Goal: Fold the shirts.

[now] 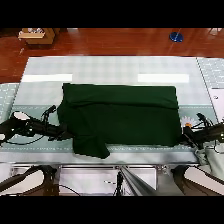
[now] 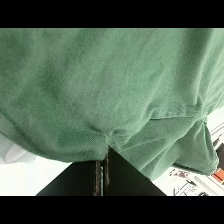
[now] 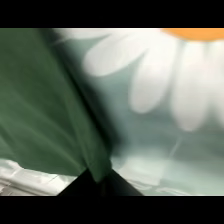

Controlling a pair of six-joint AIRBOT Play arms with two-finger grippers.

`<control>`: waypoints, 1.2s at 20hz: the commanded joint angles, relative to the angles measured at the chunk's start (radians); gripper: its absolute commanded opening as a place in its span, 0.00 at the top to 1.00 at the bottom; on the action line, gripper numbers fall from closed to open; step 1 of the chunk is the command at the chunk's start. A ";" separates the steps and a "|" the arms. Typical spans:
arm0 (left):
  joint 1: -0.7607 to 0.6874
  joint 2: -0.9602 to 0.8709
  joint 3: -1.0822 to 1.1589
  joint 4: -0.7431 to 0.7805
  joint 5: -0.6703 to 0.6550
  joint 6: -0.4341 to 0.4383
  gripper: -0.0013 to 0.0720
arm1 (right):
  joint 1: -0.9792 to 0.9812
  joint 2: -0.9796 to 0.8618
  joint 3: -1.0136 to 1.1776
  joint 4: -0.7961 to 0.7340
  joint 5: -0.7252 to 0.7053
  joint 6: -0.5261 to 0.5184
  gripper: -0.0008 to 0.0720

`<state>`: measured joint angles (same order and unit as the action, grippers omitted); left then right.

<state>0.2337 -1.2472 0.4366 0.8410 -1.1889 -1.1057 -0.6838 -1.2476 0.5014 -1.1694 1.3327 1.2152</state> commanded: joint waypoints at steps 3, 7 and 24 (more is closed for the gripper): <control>0.001 0.047 0.063 -0.018 -0.057 0.021 0.94 | 0.000 0.079 0.015 0.126 0.031 -0.129 0.95; 0.001 0.189 0.216 -0.140 -0.106 0.021 0.94 | 0.000 0.230 0.115 0.365 0.009 -0.163 0.95; 0.000 -0.068 0.526 -0.232 0.199 0.021 0.94 | 0.312 -0.007 0.478 0.501 -0.514 -0.063 0.95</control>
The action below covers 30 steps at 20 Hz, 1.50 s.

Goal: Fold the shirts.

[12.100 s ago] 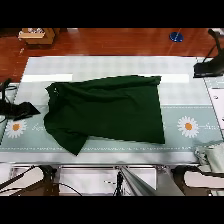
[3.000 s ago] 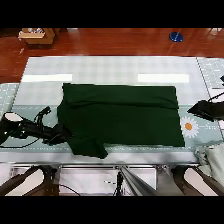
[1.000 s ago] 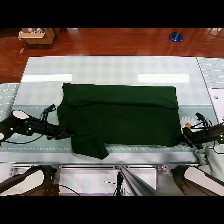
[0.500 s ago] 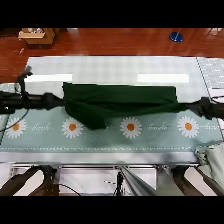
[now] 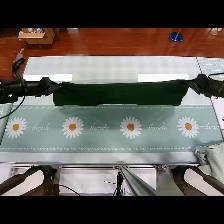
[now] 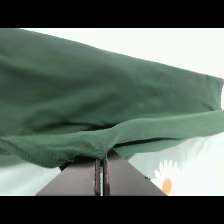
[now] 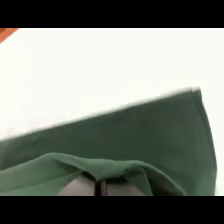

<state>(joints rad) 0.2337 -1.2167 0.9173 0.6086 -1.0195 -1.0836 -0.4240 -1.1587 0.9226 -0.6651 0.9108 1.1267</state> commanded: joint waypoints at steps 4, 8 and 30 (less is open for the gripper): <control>0.000 -0.266 0.172 0.000 0.016 -0.002 0.94 | 0.105 -0.242 0.118 -0.003 -0.141 0.025 0.95; -0.016 -0.395 0.283 0.000 -0.002 -0.002 0.94 | 0.114 -0.318 0.119 -0.007 -0.214 0.032 0.95; 0.143 -0.501 0.448 0.005 -0.395 -0.013 0.38 | -0.117 -0.372 0.119 -0.254 0.159 0.139 0.16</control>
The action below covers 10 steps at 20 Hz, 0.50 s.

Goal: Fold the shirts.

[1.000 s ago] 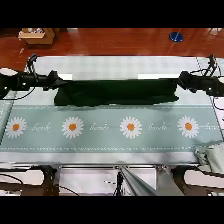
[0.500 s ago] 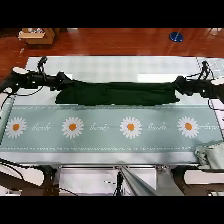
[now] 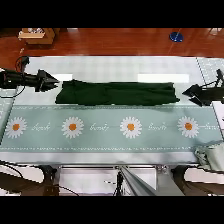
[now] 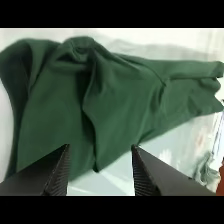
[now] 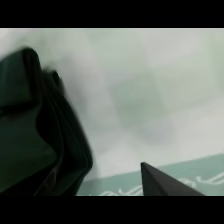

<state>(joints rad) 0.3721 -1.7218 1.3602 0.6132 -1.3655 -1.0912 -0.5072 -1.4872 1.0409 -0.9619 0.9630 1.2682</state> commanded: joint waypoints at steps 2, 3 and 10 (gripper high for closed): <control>-0.015 0.003 0.005 0.000 -0.050 -0.005 0.38 | -0.023 -0.095 0.001 0.150 0.108 -0.014 0.16; -0.025 0.003 0.005 0.000 -0.050 -0.005 0.38 | -0.015 -0.118 0.001 0.196 0.106 -0.023 0.16; -0.079 0.002 0.005 -0.002 -0.054 -0.006 0.38 | 0.130 -0.208 0.012 0.370 0.085 -0.057 0.93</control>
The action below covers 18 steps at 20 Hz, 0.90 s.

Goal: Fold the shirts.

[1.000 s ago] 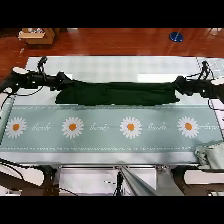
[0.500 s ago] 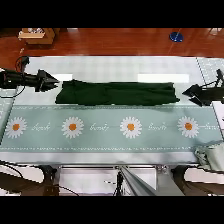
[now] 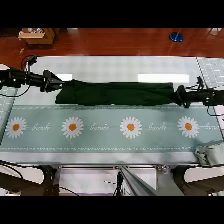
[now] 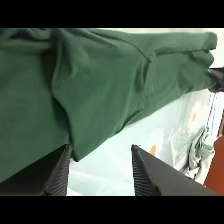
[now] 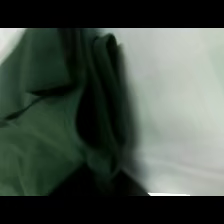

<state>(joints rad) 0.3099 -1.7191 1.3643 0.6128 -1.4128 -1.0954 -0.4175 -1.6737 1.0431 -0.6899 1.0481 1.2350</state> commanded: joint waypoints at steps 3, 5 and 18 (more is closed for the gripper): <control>-0.029 0.002 0.001 -0.004 -0.018 -0.037 0.59 | 0.021 0.018 0.087 0.130 0.124 -0.063 0.95; -0.050 0.010 0.001 -0.014 -0.022 -0.047 0.83 | 0.011 0.088 0.134 0.118 0.180 -0.061 0.95; -0.476 0.033 0.001 -0.237 0.092 -0.063 0.94 | 0.008 0.507 0.166 -0.152 0.394 0.037 0.95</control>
<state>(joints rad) -0.0673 -1.6863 1.3647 0.4068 -1.3769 -1.1519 -0.4091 -1.2427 1.2076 -0.7643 1.3952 1.2488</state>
